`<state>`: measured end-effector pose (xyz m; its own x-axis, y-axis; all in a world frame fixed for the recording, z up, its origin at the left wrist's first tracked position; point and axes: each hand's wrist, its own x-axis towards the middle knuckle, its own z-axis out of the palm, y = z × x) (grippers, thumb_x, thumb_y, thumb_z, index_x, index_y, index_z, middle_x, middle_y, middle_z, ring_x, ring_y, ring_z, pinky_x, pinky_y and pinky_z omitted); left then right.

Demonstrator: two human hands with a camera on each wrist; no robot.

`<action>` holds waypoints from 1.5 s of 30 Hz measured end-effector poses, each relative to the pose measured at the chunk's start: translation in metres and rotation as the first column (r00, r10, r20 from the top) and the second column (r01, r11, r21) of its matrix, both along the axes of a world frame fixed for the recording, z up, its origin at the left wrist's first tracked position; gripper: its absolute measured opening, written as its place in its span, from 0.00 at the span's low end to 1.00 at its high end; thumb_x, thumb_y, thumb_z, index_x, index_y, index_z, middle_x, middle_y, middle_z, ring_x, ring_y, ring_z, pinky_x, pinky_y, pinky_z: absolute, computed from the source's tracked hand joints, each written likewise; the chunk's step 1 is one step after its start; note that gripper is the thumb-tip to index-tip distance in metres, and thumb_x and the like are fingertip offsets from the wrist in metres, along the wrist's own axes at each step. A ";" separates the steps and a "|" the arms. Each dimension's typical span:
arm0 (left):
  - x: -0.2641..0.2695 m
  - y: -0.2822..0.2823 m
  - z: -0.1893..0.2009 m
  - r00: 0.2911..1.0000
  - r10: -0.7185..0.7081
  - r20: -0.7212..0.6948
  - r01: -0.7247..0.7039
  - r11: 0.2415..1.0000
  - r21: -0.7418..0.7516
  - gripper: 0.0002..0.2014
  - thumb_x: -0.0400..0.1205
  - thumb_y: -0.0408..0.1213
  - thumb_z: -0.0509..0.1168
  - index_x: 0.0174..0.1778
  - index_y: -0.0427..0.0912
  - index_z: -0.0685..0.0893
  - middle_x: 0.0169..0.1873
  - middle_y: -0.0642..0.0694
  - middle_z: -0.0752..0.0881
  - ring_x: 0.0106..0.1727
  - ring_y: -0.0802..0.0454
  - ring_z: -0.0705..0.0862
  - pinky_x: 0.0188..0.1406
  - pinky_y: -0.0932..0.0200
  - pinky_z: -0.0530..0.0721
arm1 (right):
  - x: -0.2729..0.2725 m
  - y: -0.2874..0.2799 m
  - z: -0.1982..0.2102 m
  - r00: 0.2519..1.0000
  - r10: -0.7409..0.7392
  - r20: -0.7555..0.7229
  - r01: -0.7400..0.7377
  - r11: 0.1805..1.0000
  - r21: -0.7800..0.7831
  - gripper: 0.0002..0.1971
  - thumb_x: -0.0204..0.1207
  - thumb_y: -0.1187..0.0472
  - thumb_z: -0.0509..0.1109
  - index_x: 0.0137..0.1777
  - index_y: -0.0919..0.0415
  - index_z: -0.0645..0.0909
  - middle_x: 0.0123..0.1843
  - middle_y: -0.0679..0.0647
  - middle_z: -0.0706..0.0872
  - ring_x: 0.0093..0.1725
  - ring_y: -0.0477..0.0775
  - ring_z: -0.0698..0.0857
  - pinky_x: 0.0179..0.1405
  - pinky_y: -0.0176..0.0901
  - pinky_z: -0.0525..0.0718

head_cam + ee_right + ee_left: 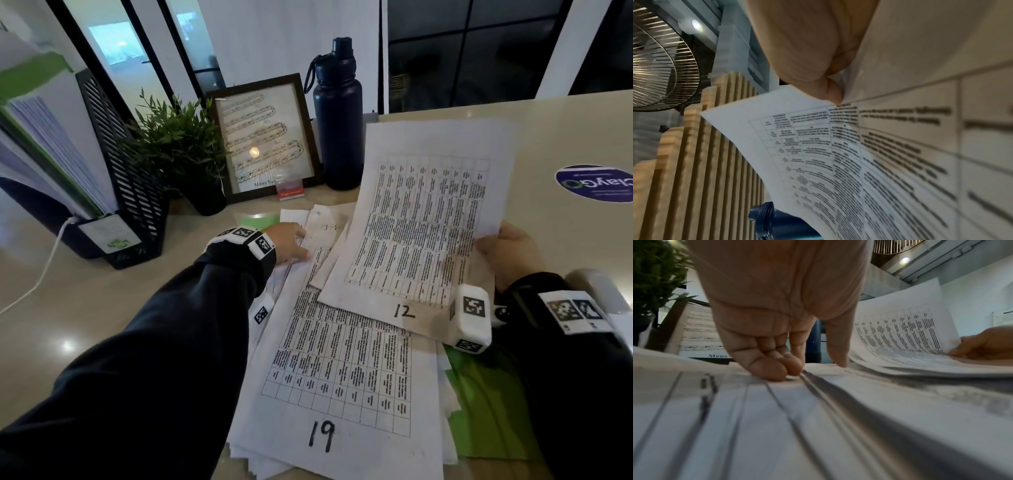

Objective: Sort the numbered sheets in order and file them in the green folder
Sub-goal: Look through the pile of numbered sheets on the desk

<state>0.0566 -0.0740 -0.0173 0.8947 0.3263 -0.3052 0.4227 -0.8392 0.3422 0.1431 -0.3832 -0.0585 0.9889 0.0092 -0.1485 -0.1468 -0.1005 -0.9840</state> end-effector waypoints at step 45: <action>0.010 0.014 0.007 0.747 0.179 0.641 -0.324 0.939 0.115 0.13 0.85 0.42 0.56 0.38 0.39 0.78 0.36 0.42 0.79 0.43 0.43 0.79 0.37 0.57 0.65 | 0.002 -0.001 -0.002 0.963 -0.261 0.066 0.237 0.938 0.253 0.16 0.76 0.70 0.60 0.44 0.51 0.86 0.42 0.47 0.88 0.42 0.51 0.85 0.42 0.42 0.81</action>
<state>0.0669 -0.0604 -0.0105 0.7399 0.5558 0.3791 0.3884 -0.8130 0.4338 0.1449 -0.3847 -0.0601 0.9735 -0.2158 -0.0756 -0.0391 0.1688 -0.9849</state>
